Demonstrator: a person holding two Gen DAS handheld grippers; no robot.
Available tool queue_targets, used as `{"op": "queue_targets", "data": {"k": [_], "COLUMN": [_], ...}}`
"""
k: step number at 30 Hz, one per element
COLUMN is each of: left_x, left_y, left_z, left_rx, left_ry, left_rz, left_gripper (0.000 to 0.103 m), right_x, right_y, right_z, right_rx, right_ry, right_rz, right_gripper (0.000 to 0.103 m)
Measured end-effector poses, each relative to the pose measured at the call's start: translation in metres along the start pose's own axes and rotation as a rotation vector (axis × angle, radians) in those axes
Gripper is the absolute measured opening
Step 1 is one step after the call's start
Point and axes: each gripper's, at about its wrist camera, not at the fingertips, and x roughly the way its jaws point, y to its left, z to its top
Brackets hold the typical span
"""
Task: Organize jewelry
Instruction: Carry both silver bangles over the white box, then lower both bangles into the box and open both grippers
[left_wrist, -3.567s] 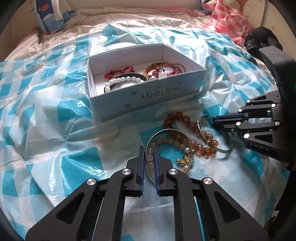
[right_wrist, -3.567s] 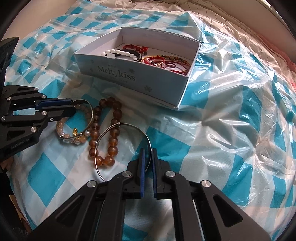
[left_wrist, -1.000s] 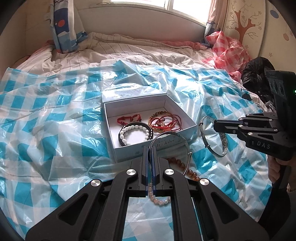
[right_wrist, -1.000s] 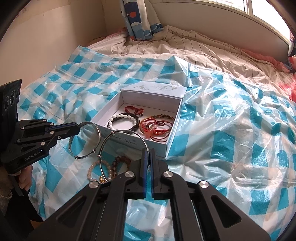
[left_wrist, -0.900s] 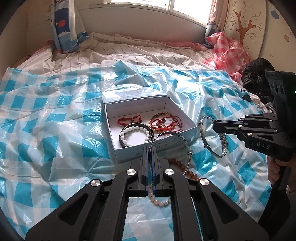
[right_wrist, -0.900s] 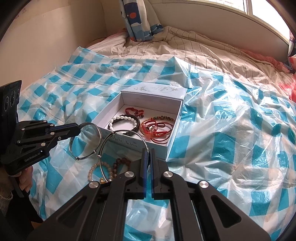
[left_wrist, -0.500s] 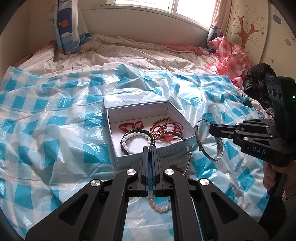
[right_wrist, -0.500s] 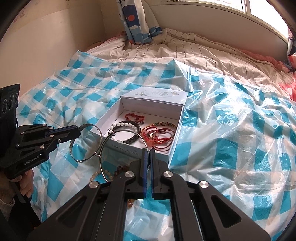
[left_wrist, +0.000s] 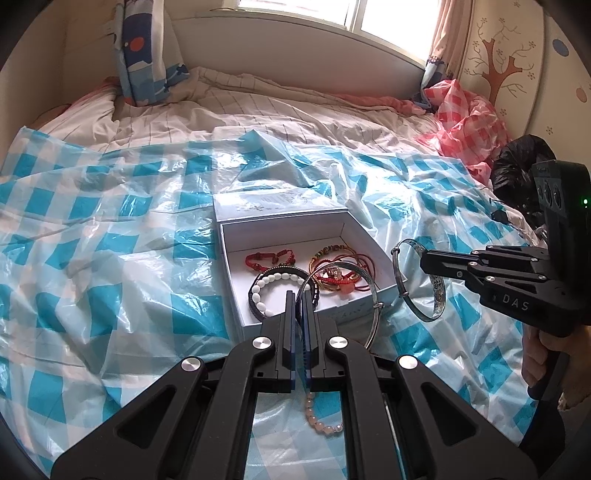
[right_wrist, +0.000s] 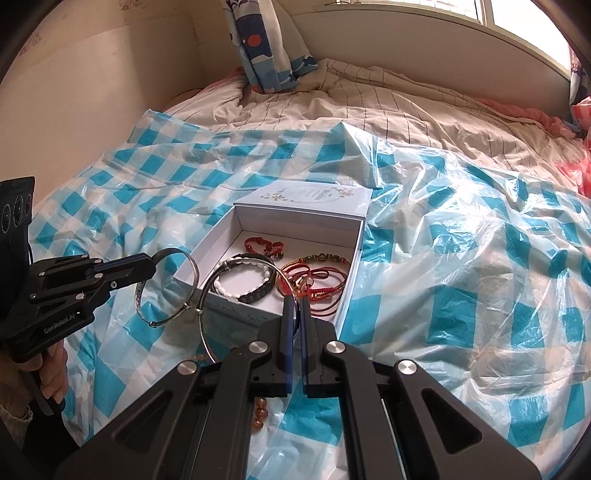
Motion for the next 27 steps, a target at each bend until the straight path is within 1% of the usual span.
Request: {"op": "queue_targets", "data": {"k": [8,17,27], "left_x": [0.012,0.032,0.043], "left_y": [0.007,0.017,0.020], "left_z": [0.007,0.015,0.018], "left_rx": [-0.019,-0.043,-0.054], "left_ry": [0.006,0.021,0.029], "left_rz": [0.003,0.014,0.020], "left_gripper": [0.003,0.003,0.003], "right_x": [0.011,0.035,0.056], "right_y": [-0.005,-0.012,-0.020], "right_z": [0.009,0.025,0.026], "right_rx": [0.022,0.054,0.101], "right_ry": [-0.008,-0.011,0.005], "right_rz": [-0.005,-0.016,-0.024], "right_gripper": [0.004,0.004,0.004]}}
